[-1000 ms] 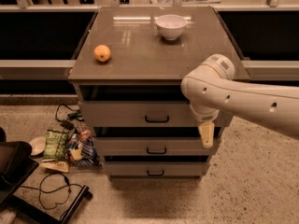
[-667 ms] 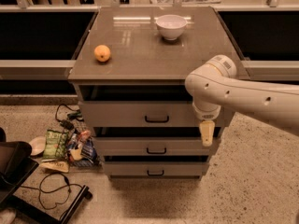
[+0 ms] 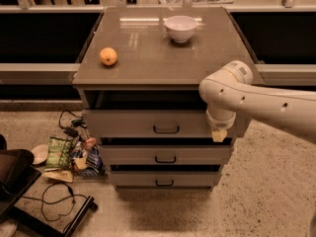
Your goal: Open top drawer
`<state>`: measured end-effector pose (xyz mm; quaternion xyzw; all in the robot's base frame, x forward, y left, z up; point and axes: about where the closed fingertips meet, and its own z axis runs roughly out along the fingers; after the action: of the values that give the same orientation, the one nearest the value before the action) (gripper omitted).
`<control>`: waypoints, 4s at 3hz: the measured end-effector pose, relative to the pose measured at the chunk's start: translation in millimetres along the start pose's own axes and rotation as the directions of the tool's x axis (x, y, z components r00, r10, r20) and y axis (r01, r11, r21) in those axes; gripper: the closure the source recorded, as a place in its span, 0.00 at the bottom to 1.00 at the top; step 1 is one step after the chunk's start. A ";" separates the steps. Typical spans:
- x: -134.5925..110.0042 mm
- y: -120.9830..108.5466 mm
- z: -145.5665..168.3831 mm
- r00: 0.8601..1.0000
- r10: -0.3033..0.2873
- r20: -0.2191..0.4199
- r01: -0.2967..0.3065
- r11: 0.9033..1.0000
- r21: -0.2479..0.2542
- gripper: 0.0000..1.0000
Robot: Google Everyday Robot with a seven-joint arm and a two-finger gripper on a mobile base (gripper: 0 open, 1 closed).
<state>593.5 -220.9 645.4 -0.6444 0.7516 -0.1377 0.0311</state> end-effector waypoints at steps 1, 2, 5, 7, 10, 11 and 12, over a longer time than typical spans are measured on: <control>0.3 -0.9 -2.7 1.000 0.000 0.000 0.000 1.000 0.000 0.81; 0.3 -0.9 -2.7 1.000 0.000 0.000 0.000 1.000 0.000 1.00; 0.3 -0.8 -2.7 1.000 0.000 0.000 0.000 1.000 0.000 0.74; 0.3 -0.8 -2.6 1.000 0.000 0.000 0.000 1.000 0.000 0.20; -8.7 -30.5 -19.2 0.999 -0.029 0.016 0.028 0.999 0.033 0.00; -8.8 -32.6 -20.7 0.999 -0.027 0.018 0.027 0.999 0.037 0.00; -0.6 -12.5 -11.8 1.000 0.002 0.018 -0.002 1.000 -0.010 0.19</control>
Offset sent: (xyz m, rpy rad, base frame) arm -0.2184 -0.0343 0.1296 -0.0247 -0.1883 -0.3384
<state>602.9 -220.0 659.8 -0.6449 0.7526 -0.1283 0.0346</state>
